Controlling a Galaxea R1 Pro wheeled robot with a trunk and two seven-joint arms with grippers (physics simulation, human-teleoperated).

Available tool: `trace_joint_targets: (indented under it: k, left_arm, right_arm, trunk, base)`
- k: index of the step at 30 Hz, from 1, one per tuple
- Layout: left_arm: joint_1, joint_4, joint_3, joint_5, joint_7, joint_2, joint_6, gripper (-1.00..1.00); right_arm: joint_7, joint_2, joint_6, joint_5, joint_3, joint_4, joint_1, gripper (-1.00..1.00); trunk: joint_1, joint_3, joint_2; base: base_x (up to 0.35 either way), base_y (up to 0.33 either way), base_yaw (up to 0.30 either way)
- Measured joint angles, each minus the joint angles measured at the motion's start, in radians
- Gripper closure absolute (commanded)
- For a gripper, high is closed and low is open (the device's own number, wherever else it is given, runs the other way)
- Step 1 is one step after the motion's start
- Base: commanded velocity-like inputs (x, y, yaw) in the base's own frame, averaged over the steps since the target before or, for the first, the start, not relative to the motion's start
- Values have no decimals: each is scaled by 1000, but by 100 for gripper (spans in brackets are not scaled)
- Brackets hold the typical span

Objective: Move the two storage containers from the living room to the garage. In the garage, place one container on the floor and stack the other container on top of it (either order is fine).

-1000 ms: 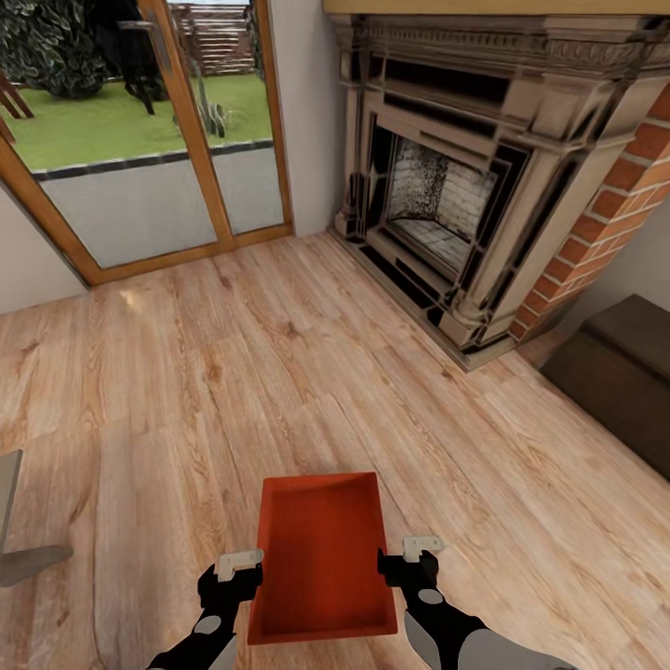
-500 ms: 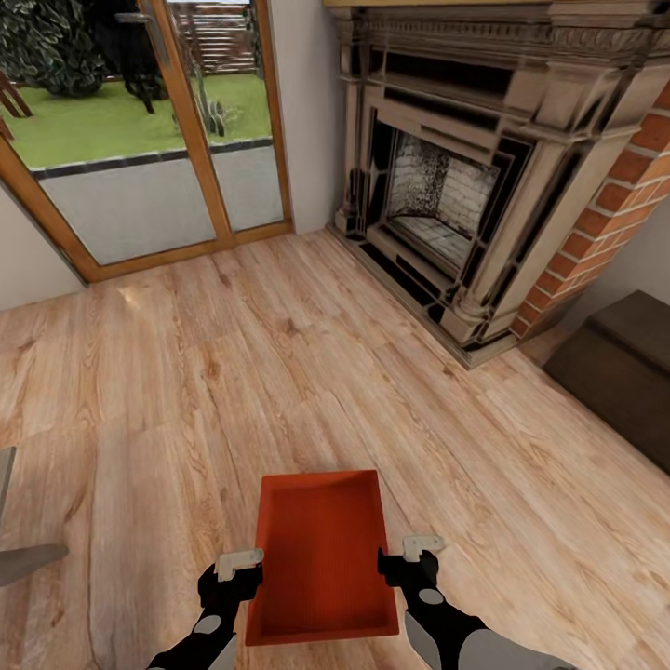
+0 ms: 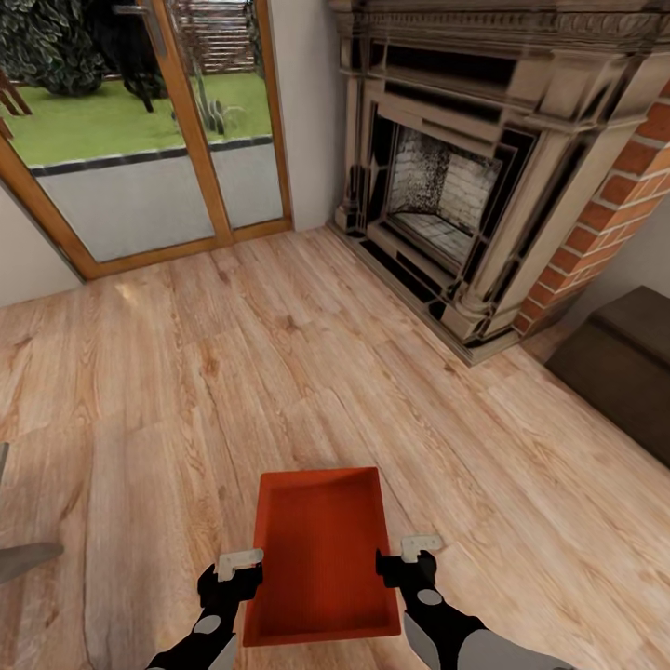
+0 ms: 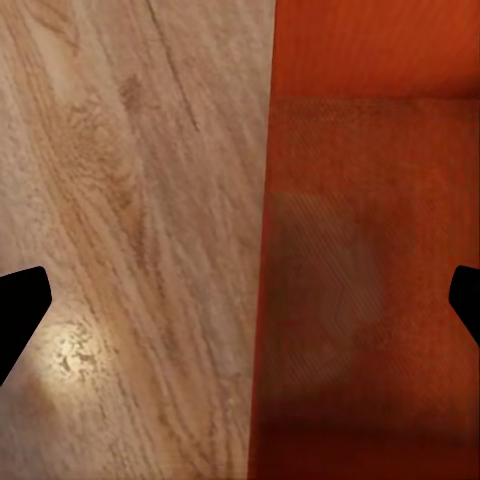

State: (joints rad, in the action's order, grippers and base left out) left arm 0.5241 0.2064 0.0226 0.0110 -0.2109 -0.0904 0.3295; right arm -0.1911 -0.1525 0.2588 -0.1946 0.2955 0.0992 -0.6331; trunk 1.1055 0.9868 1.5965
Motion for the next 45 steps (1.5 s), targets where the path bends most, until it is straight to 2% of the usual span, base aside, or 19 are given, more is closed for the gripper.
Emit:
trace_joint_targets:
  k: [45]
  left_arm:
    - [0, 2, 0, 0, 0, 0, 1, -100]
  right_arm:
    - [0, -1, 1, -2, -1, 0, -1, -100]
  trunk:
    - [173, 141, 315]
  base:
    - [0, 0, 0]
